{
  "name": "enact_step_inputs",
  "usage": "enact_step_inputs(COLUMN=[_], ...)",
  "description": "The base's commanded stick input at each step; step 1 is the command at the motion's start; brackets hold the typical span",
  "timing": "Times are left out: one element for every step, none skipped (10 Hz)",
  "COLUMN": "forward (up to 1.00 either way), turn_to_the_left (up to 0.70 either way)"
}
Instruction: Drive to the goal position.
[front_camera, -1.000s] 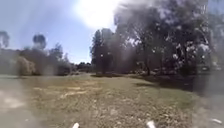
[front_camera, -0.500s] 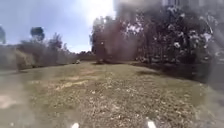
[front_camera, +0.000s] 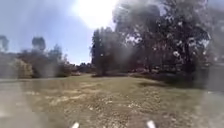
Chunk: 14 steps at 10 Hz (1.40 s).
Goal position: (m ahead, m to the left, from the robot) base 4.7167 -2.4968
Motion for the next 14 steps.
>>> enact_step_inputs(forward=[0.7,0.7,0.7,0.7,0.7,0.7,0.7,0.7,0.7,0.7,0.7,0.7,0.7,0.7], turn_to_the_left=[0.0,0.0,0.0,0.0,0.0,0.0,0.0,0.0,0.0,0.0,0.0,0.0,0.0,0.0])
